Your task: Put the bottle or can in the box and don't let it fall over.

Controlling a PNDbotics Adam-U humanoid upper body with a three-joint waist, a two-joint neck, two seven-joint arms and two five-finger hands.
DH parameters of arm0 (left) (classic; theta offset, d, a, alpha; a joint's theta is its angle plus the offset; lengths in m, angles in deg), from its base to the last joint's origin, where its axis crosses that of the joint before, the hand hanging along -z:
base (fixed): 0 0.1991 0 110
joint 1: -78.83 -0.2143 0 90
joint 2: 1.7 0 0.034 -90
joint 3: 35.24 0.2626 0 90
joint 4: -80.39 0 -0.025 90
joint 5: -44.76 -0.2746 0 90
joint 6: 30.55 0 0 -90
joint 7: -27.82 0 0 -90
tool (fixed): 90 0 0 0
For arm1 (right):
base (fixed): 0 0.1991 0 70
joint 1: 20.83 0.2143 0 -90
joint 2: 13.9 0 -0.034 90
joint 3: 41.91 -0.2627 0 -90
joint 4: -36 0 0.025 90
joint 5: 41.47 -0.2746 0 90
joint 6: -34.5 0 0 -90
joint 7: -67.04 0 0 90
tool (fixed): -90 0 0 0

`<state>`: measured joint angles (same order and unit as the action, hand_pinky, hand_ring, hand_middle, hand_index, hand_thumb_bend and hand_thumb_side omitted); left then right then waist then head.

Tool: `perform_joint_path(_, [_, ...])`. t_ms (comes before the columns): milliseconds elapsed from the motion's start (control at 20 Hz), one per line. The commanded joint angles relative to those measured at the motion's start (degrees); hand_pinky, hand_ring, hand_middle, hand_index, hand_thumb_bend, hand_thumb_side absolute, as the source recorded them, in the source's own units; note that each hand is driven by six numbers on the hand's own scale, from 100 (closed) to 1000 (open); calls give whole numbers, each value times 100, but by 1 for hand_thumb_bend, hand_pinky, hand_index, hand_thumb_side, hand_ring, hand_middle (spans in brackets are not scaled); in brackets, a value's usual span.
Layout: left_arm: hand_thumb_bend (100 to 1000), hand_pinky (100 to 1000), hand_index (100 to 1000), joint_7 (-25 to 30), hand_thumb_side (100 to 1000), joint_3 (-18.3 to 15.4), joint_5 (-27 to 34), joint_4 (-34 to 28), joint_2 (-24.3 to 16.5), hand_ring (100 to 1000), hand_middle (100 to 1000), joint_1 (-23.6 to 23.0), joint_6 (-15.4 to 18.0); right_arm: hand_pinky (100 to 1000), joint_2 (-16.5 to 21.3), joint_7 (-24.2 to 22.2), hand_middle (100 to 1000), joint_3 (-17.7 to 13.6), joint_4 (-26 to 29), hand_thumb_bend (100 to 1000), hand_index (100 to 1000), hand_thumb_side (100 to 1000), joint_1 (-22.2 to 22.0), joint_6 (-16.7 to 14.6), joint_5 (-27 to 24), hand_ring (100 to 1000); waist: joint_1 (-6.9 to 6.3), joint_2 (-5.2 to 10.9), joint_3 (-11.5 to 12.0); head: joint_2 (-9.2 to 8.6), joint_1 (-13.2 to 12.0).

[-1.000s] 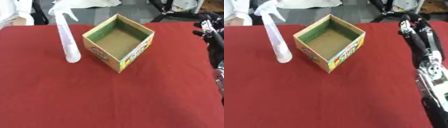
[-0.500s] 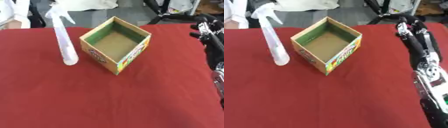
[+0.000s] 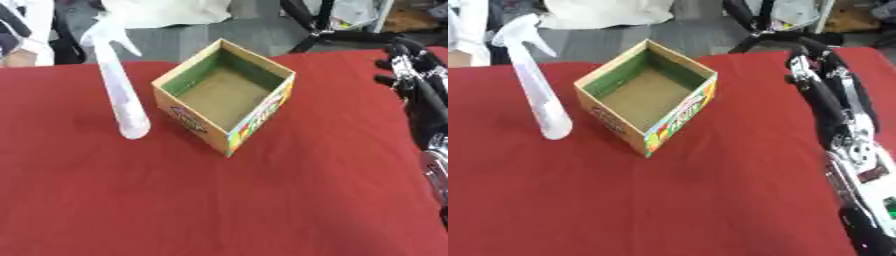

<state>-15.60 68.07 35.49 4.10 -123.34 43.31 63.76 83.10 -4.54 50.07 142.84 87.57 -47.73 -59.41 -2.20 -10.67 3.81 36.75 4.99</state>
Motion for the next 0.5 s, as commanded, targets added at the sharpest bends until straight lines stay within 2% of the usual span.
perform_joint_path(50, [100, 797, 819, 0, 625, -18, -73, 140, 33, 766, 765, 215, 13, 807, 101, -19, 826, -7, 101, 100, 850, 506, 87, -9, -10, 825, -8, 51, -19, -100, -25])
perform_joint_path(500, [100, 792, 815, -153, 615, -37, -308, 636, 418, 763, 761, 595, -44, 808, 69, -61, 826, 37, 99, 100, 850, 510, 133, 8, -17, 825, 11, 7, -97, -88, -86])
